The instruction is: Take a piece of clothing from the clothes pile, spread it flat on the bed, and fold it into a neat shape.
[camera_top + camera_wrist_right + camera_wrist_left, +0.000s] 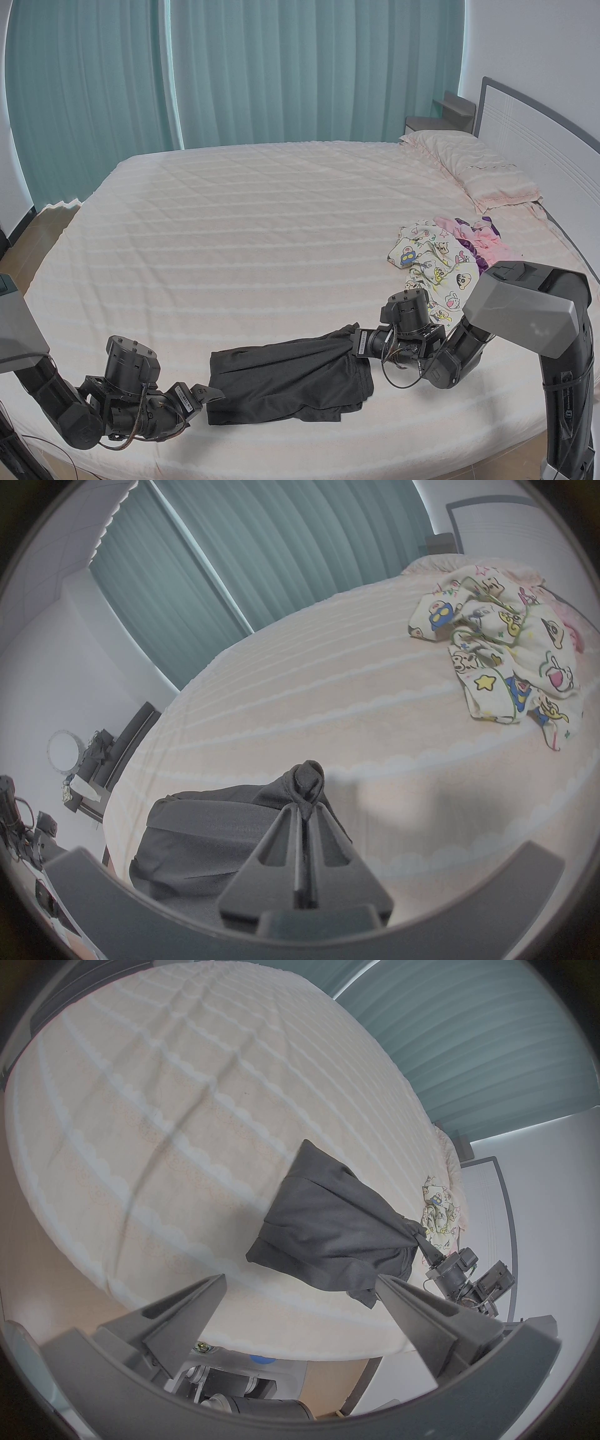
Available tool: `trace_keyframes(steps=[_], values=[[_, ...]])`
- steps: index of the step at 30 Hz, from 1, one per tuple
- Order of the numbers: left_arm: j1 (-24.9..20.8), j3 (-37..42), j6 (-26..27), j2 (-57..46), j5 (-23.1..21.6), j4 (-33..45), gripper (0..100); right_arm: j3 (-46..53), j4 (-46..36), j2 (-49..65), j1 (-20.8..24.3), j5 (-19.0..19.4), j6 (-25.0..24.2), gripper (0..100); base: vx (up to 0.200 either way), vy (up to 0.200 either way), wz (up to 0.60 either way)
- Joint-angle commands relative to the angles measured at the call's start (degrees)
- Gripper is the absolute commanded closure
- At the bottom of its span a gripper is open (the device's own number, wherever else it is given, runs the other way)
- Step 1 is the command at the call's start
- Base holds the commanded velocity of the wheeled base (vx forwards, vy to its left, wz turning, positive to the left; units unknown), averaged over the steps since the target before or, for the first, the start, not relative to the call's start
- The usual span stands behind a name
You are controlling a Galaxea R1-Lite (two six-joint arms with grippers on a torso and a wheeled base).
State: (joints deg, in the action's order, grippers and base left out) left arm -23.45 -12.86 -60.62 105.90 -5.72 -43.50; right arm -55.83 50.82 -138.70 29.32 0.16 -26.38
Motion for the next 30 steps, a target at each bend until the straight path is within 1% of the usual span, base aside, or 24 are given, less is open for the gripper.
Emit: trace_keyframes(steps=[1,6,7,8,10,15,18,19,20,21,23,27,28,30], values=[[0.0,-0.1,0.0,0.4,0.0,0.0,0,-0.1,-0.5,-0.1,-0.7,0.0,-0.4,100,0.0,0.0,0.0],[0.0,-0.1,0.0,0.6,0.0,0.0,0,-0.1,-1.2,-0.3,-1.0,0.1,-1.8,100,0.0,0.0,0.0],[0.0,-0.1,0.0,0.6,-0.1,0.0,0,-0.2,-1.3,-0.2,-1.0,0.5,-3.3,100,0.0,0.0,0.0],[0.0,-0.1,0.0,0.6,-0.1,0.0,0,-0.2,-1.3,-0.2,-1.0,0.7,-3.6,0,0.0,0.0,0.0],[0.0,-0.1,0.0,0.6,-0.1,0.0,0,0.0,-1.1,0.2,-1.0,1.7,-4.6,0,0.0,0.0,0.0],[0.0,-0.1,0.0,0.6,-0.2,0.0,0,0.8,-0.9,3.2,-2.2,2.9,-10.1,0,0.0,0.0,0.0],[0.0,-0.1,-0.1,0.6,-0.3,0.0,0,4.3,-0.6,6.7,-3.4,4.9,-13.7,0,0.0,0.0,0.0],[-0.1,-0.1,-0.1,0.6,-0.3,0.0,0,6.7,-0.5,8.4,-3.7,6.2,-14.6,0,0.0,0.0,0.0],[-0.1,-0.1,-0.1,0.6,-0.3,0.0,0,7.3,-0.5,8.8,-3.7,6.4,-14.8,0,0.0,0.0,0.0],[-0.1,0.0,-0.1,0.6,-0.4,0.0,0,10.9,-0.4,10.9,-3.7,8.5,-15.1,0,0.0,0.0,0.0],[-0.2,0.0,-0.1,0.7,-0.4,0.0,0,15.8,0.3,12.4,-3.3,10.3,-14.6,0,0.0,0.0,0.0],[-0.4,0.0,-0.2,1.2,-0.4,0.0,0,22.7,5.4,11.7,-1.7,11.4,-14.4,0,0.0,0.0,0.0],[-0.4,0.0,-0.2,1.2,-0.4,0.0,0,22.9,5.7,11.6,-1.6,11.5,-14.4,0,0.0,0.0,0.0],[-0.5,0.0,-0.2,1.5,-0.4,-0.3,0,25.3,10.3,8.5,-0.7,11.6,-13.4,0,0.0,0.0,0.0]])
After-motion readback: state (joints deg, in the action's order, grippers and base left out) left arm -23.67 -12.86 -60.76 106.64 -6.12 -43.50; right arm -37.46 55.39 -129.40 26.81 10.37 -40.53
